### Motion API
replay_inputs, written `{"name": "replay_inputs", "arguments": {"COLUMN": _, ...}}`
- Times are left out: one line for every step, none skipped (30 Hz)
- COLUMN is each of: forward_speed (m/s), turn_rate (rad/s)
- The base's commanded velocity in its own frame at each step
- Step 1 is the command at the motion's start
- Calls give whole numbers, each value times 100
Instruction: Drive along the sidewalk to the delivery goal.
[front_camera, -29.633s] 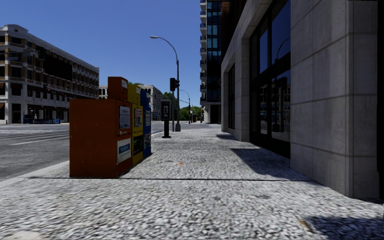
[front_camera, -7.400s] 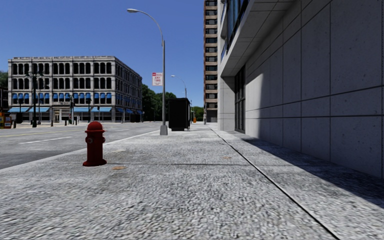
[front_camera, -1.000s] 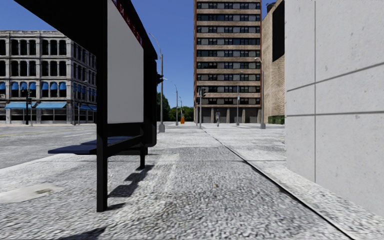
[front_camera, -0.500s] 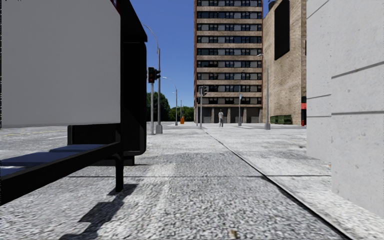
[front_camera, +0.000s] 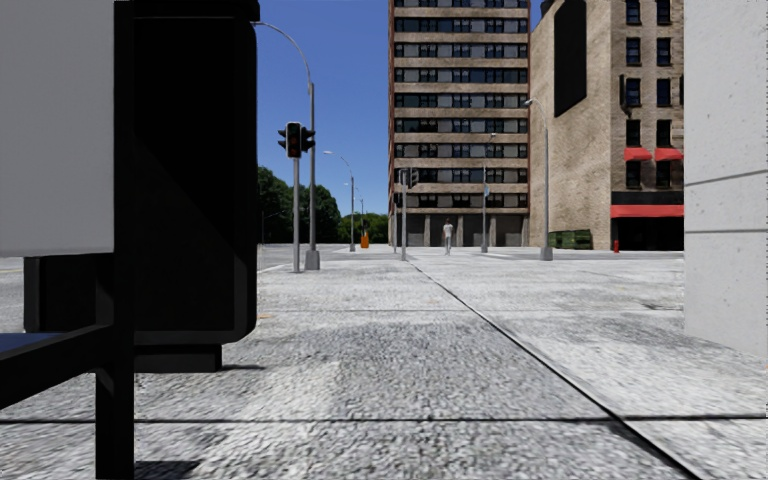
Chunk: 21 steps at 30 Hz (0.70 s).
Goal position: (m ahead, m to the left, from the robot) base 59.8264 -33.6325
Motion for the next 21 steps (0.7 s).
{"name": "replay_inputs", "arguments": {"forward_speed": 200, "turn_rate": 0}}
{"name": "replay_inputs", "arguments": {"forward_speed": 200, "turn_rate": 0}}
{"name": "replay_inputs", "arguments": {"forward_speed": 200, "turn_rate": 0}}
{"name": "replay_inputs", "arguments": {"forward_speed": 200, "turn_rate": 0}}
{"name": "replay_inputs", "arguments": {"forward_speed": 200, "turn_rate": 0}}
{"name": "replay_inputs", "arguments": {"forward_speed": 200, "turn_rate": 0}}
{"name": "replay_inputs", "arguments": {"forward_speed": 200, "turn_rate": 0}}
{"name": "replay_inputs", "arguments": {"forward_speed": 200, "turn_rate": 0}}
{"name": "replay_inputs", "arguments": {"forward_speed": 200, "turn_rate": 0}}
{"name": "replay_inputs", "arguments": {"forward_speed": 200, "turn_rate": 0}}
{"name": "replay_inputs", "arguments": {"forward_speed": 200, "turn_rate": 0}}
{"name": "replay_inputs", "arguments": {"forward_speed": 200, "turn_rate": 0}}
{"name": "replay_inputs", "arguments": {"forward_speed": 200, "turn_rate": 0}}
{"name": "replay_inputs", "arguments": {"forward_speed": 200, "turn_rate": 0}}
{"name": "replay_inputs", "arguments": {"forward_speed": 200, "turn_rate": 0}}
{"name": "replay_inputs", "arguments": {"forward_speed": 200, "turn_rate": 0}}
{"name": "replay_inputs", "arguments": {"forward_speed": 200, "turn_rate": 0}}
{"name": "replay_inputs", "arguments": {"forward_speed": 200, "turn_rate": 0}}
{"name": "replay_inputs", "arguments": {"forward_speed": 200, "turn_rate": 0}}
{"name": "replay_inputs", "arguments": {"forward_speed": 200, "turn_rate": 0}}
{"name": "replay_inputs", "arguments": {"forward_speed": 200, "turn_rate": 0}}
